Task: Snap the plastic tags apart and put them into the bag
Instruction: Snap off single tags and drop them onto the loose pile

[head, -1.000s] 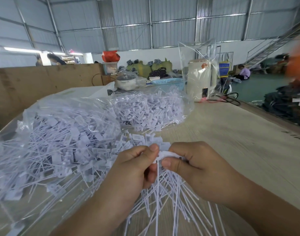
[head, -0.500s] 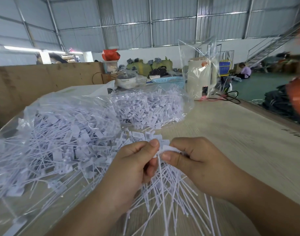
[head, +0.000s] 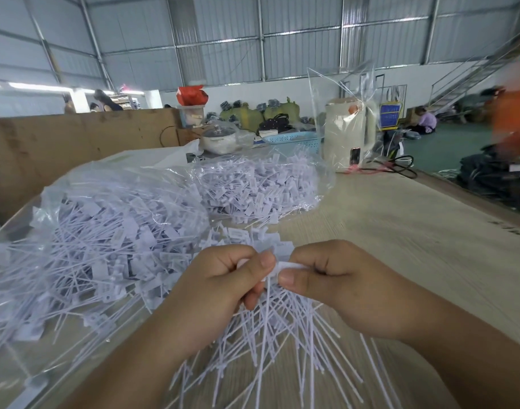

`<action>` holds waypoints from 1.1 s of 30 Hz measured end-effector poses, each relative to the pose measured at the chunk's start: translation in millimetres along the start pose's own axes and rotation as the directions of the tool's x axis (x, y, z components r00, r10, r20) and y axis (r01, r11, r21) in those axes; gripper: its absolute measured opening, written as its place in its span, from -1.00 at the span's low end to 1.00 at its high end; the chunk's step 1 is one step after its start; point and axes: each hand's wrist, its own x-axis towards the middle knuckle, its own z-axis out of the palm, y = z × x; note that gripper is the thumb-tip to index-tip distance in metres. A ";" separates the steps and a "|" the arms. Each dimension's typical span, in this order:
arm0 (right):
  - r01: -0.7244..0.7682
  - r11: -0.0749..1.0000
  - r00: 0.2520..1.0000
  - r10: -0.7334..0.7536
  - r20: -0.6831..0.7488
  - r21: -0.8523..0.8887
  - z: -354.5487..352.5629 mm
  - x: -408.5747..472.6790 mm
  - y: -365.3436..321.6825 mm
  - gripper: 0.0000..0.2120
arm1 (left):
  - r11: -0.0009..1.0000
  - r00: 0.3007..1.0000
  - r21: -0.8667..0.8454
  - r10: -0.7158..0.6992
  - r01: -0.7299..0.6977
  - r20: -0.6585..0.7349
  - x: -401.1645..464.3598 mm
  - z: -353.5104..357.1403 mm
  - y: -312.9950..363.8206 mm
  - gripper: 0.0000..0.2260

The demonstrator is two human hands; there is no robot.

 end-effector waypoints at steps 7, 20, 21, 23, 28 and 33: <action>0.017 0.988 0.998 -0.025 -0.054 -0.153 -0.3 -1.5 -2.3 -0.72 | 1.000 0.999 -0.020 -0.025 0.024 -0.033 1.0 -1.6 0.1 -0.62; -0.062 0.996 0.998 0.062 -0.007 -0.060 2.0 0.6 -3.3 -0.66 | 0.991 0.991 -0.032 -0.130 0.129 -0.018 -1.0 0.4 7.2 -0.61; -0.044 0.994 0.999 0.042 -0.024 -0.100 2.5 0.3 -3.0 -0.68 | 0.973 0.983 -0.140 -0.184 0.182 -0.002 -1.1 2.1 8.2 -0.63; -0.008 0.983 0.998 -0.004 -0.062 -0.182 3.8 -1.2 -3.9 -0.70 | 0.885 0.957 -0.366 -0.281 0.287 0.071 0.0 5.0 10.8 -0.70; -0.051 0.982 0.999 0.048 -0.021 -0.179 3.1 -1.0 -1.2 -0.66 | 0.972 0.995 0.218 -0.072 0.085 -0.067 -4.5 4.5 8.7 -0.59; -0.026 0.992 1.000 0.025 -0.016 -0.123 2.4 0.2 -4.2 -0.75 | 0.979 0.981 -0.077 -0.192 0.190 -0.025 -2.6 2.9 10.8 -0.65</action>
